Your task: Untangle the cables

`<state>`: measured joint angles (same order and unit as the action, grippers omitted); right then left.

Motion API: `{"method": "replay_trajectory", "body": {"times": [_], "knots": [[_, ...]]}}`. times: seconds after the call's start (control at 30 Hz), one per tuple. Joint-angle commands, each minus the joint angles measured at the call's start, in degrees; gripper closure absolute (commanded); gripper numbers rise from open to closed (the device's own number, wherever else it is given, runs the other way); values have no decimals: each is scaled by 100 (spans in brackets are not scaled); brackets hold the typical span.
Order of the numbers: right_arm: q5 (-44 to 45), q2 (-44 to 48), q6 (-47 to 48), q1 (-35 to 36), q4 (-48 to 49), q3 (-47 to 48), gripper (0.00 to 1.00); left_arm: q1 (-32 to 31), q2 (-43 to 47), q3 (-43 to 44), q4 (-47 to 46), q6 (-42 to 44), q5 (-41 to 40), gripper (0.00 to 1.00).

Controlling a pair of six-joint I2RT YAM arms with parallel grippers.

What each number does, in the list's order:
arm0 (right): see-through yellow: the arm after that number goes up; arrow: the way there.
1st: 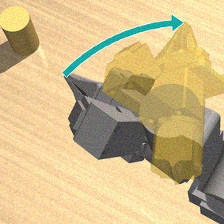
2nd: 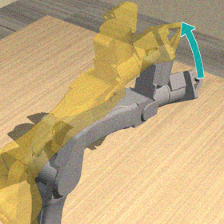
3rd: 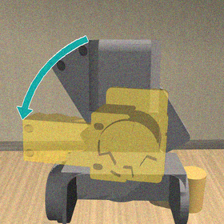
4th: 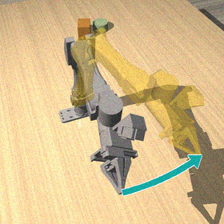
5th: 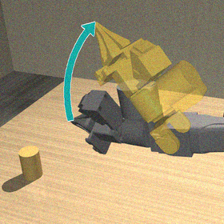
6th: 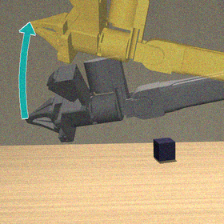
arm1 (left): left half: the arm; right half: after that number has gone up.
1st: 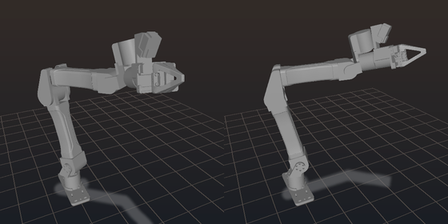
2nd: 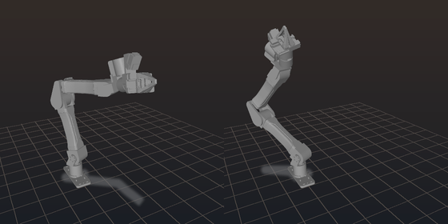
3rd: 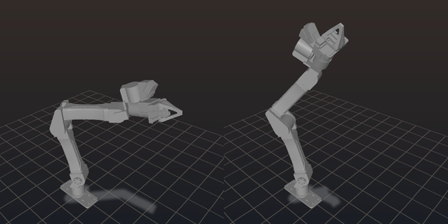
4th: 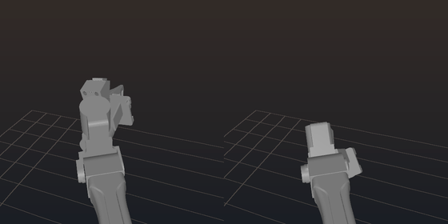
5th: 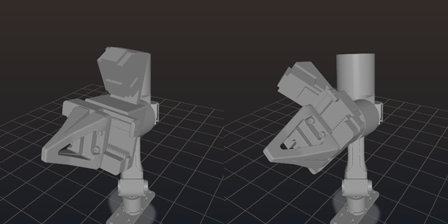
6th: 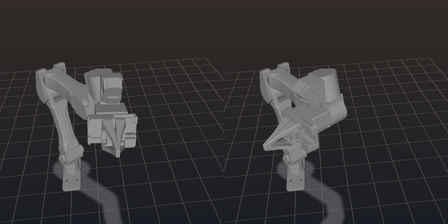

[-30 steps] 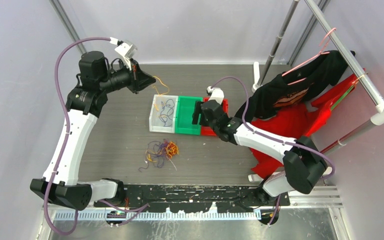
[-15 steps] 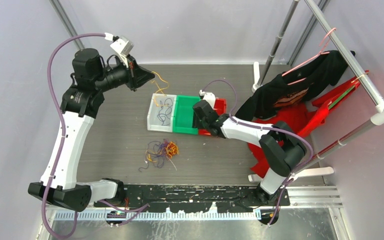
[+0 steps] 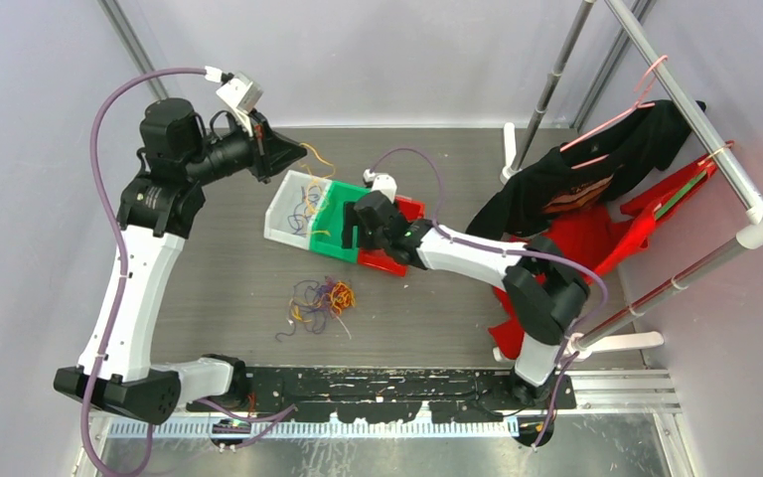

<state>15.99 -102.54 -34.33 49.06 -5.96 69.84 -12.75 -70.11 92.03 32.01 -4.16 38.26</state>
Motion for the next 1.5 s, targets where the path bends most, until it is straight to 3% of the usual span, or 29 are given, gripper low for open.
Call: {"method": "replay_trajectory", "body": {"times": [0.0,0.23,0.6,0.9,1.17,1.3,1.47], "knots": [[157,1237,-3,-186,13,-166,20,-70,-132,5,-303,-281,190,100],[501,2584,-228,-866,-379,-908,20,-717,-704,64,-513,-647,202,100],[1024,3123,-365,-1145,-538,-1402,22,-1717,-1751,580,-360,-562,44,100],[1286,3388,-504,-1185,-544,-1658,23,-1835,-2352,514,-411,237,-426,100],[1353,3466,-504,-1213,-516,-1829,25,-1878,-2825,804,-468,354,-707,100],[1467,3413,-562,-1334,-885,-1640,20,-1939,-2942,825,-327,498,-789,100],[1504,3553,-597,-1419,-883,-1703,19,-2182,-2945,374,-274,1211,-1517,100]]}}
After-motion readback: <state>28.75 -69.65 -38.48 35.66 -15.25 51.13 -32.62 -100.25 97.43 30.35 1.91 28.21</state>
